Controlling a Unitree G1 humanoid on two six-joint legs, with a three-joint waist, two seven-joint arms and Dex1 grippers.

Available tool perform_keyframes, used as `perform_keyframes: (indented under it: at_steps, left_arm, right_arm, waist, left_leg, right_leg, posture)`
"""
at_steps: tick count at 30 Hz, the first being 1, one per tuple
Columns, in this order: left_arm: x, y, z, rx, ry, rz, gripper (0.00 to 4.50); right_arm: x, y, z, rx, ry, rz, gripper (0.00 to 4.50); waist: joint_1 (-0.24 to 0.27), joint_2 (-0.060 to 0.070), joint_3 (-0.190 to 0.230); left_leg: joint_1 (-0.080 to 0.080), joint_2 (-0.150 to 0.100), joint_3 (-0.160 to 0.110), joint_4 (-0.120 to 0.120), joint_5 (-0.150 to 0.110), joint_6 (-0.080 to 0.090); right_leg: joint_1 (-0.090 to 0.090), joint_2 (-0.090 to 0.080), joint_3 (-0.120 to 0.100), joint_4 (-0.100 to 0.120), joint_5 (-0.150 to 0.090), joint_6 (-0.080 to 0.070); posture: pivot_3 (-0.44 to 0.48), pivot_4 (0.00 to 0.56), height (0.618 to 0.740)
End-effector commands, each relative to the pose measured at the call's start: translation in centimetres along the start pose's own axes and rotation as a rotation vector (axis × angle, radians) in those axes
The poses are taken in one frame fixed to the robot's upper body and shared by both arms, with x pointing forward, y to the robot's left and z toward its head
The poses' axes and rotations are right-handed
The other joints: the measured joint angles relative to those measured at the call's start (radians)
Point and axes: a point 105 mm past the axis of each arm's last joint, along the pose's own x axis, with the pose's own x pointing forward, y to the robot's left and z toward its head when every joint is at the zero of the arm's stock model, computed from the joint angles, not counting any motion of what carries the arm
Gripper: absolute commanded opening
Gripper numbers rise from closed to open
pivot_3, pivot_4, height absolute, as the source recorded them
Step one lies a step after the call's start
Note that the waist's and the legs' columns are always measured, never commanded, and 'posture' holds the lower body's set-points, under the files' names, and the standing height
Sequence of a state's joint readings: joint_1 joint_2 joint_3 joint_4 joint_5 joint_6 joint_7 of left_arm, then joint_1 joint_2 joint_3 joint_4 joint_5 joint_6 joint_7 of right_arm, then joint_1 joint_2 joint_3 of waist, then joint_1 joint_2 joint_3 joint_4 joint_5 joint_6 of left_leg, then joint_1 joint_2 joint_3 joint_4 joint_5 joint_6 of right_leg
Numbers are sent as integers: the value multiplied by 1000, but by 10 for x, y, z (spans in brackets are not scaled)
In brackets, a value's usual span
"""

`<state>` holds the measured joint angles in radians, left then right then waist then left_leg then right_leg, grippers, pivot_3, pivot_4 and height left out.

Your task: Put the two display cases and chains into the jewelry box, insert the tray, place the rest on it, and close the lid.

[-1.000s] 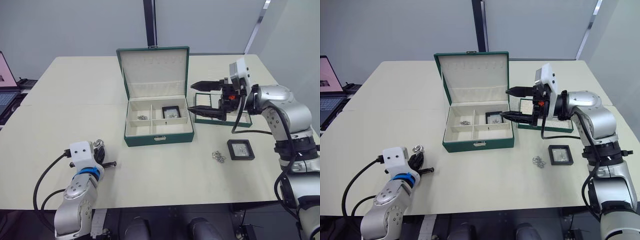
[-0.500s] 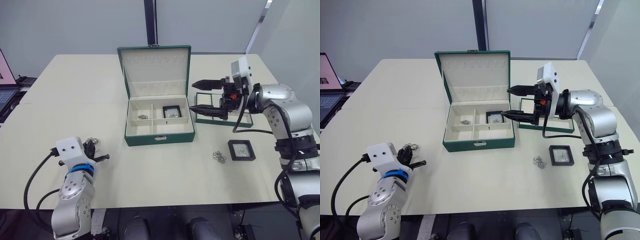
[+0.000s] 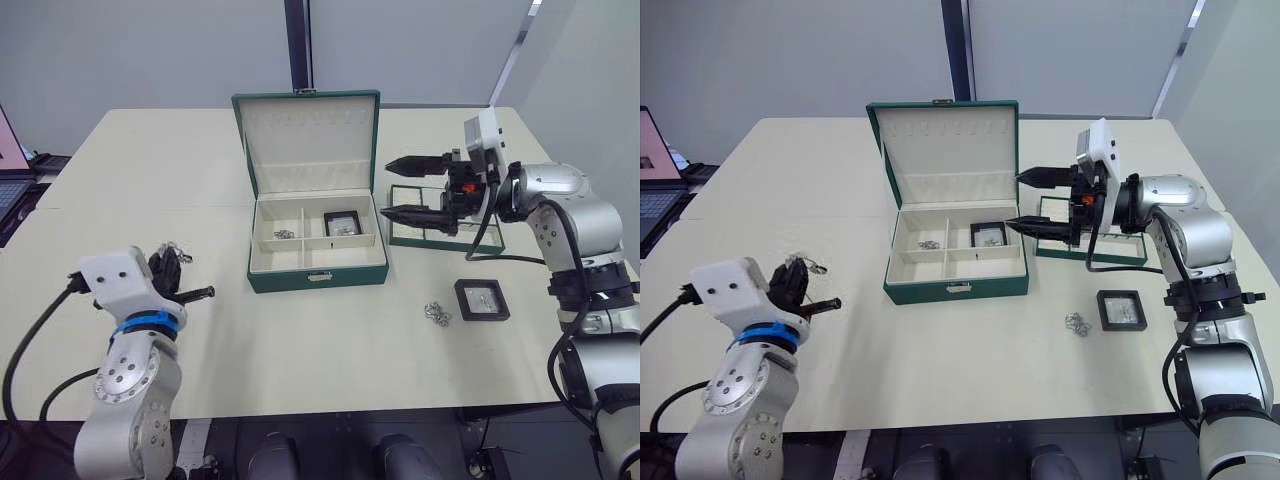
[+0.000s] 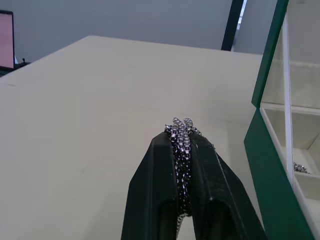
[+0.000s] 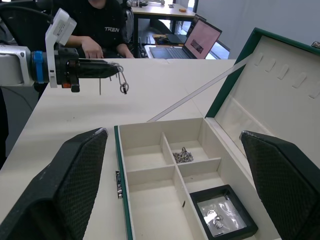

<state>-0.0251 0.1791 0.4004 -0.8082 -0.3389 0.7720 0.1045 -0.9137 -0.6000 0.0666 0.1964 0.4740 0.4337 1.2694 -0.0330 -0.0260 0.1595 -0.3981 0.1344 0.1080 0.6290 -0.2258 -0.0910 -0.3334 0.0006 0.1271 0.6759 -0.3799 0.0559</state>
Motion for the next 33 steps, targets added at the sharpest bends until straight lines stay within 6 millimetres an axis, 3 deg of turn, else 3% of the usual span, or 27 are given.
perform_keyframes:
  at_steps: [1,13,20,33]
  left_arm:
    - [1,-22,21,22,-48,-101,4]
    - [9,-88,30,14,-6,-356,4]
    - [18,-102,24,14,32,-414,4]
    - [30,-111,-11,26,129,-453,4]
  right_arm:
    - [-1,-3,18,-51,-45,8,4500]
    - [-1,-2,19,-59,-59,1,4500]
    - [-9,3,18,-54,-52,-47,4500]
    - [-20,10,17,-40,-36,-104,4500]
  waist:
    - [0,0,0]
    - [0,0,0]
    - [1,0,0]
    - [1,0,0]
  left_leg:
    - [0,0,0,0,0,0]
    - [0,0,0,0,0,0]
    - [0,0,0,0,0,0]
    - [-1,0,0,0,0,0]
  right_leg:
    - [0,0,0,0,0,0]
    - [0,0,0,-1,0,0]
    - [0,0,0,-1,0,0]
    - [0,0,0,-1,0,0]
  posture:
    - [0,150,740]
    - [0,150,740]
    - [0,150,740]
    - [0,150,740]
